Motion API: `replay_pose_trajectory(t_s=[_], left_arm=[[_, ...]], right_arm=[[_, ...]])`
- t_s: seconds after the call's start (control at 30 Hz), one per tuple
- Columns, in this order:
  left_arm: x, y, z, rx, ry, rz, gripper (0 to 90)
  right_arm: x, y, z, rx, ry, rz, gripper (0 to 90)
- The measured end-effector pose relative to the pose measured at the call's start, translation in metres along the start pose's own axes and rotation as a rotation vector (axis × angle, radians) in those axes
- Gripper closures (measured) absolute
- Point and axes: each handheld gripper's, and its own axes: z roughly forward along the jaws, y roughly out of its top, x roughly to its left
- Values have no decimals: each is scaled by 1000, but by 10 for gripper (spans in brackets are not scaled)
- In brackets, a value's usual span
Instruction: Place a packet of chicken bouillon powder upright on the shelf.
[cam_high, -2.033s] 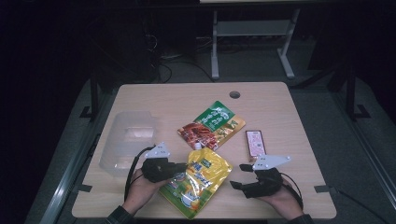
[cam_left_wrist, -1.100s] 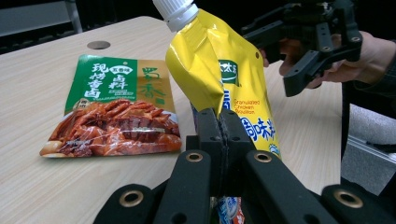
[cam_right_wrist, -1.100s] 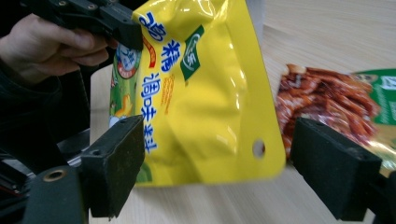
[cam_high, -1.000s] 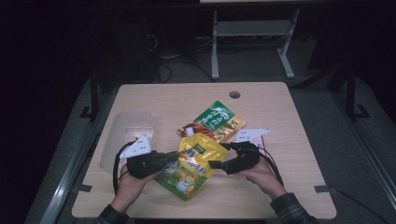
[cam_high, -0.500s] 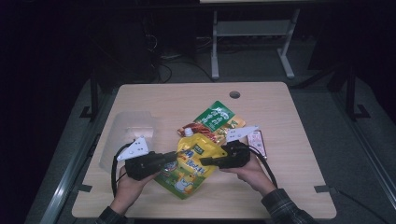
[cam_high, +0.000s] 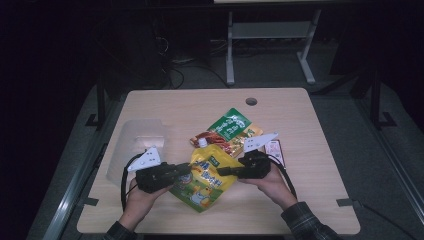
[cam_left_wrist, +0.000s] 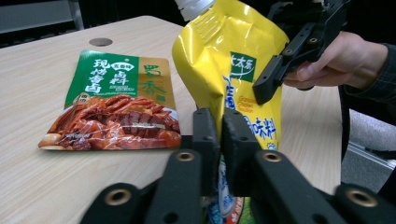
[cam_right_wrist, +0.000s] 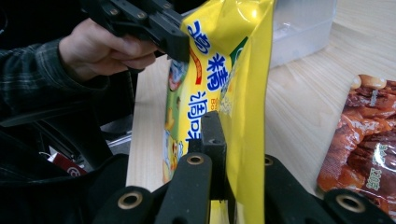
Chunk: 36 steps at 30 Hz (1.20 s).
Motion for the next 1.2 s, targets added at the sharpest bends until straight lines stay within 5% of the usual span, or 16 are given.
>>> replay_pose_trajectory(t_s=[0.37, 0.53, 0.83, 0.93, 1.2], left_arm=[[-9, -6, -6, 43, 24, 5, 394], [-22, -17, -6, 111, 7, 15, 336], [-38, -41, -1, 246, 46, 46, 232], [-41, -50, 4, 259, 43, 6, 202], [-50, -65, 11, 315, 45, 23, 172]], right_arm=[[4, 7, -13, 10, -29, 5, 900], [4, 14, -17, 7, -46, 0, 900], [-1, 30, -17, 7, -63, 0, 900], [0, 37, -14, 2, -67, 0, 900], [-1, 60, 1, 7, -70, -26, 900]])
